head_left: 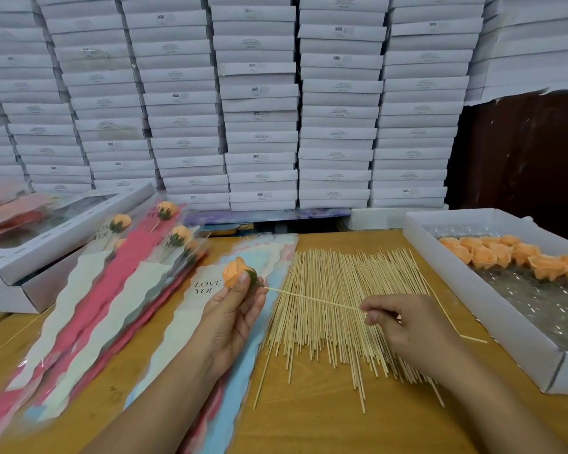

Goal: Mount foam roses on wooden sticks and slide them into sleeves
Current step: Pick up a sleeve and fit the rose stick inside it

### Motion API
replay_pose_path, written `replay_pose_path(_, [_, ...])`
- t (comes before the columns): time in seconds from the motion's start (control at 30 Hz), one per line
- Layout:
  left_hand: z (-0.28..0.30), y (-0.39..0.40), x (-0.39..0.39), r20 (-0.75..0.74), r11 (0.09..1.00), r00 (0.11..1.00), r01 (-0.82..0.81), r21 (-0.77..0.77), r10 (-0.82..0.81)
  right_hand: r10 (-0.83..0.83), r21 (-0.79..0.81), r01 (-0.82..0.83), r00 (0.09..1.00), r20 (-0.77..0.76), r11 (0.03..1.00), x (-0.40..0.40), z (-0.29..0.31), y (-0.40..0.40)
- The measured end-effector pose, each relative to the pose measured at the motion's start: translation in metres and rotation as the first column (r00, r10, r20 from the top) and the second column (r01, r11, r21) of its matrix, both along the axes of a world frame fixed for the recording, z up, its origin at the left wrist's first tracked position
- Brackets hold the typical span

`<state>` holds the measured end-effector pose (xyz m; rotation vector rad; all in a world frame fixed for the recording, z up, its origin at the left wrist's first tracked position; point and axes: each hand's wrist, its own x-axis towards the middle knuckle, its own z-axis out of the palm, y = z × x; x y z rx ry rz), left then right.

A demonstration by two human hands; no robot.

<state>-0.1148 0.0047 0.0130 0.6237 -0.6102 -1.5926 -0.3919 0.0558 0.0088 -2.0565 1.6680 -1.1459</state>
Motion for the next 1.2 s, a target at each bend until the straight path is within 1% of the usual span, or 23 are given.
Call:
replay_pose_path(0.7, [0.0006, 0.0003, -0.0005, 0.022, 1.0, 1.0, -0.015, 0.005, 0.015, -0.018, 0.034, 0.018, 1.0, 0.011, 0.999, -0.0047, -0.0056, -0.006])
replay_pose_path(0.9, [0.0008, 0.0009, -0.0007, 0.027, 1.0, 1.0, -0.009, 0.0, 0.009, -0.015, 0.038, 0.014, 1.0, 0.024, 0.999, -0.0031, -0.0045, -0.0038])
replay_pose_path(1.07, [0.0006, 0.0013, -0.0014, 0.029, 1.0, 1.0, 0.002, -0.01, -0.001, -0.01, 0.054, 0.01, 1.0, 0.004, 0.998, -0.0008, -0.004, -0.0037])
replay_pose_path(1.2, [-0.0001, 0.0017, -0.0017, 0.018, 1.0, 1.0, 0.015, -0.006, -0.015, 0.015, 0.064, -0.016, 1.0, 0.023, 0.998, 0.0036, -0.0044, -0.0016])
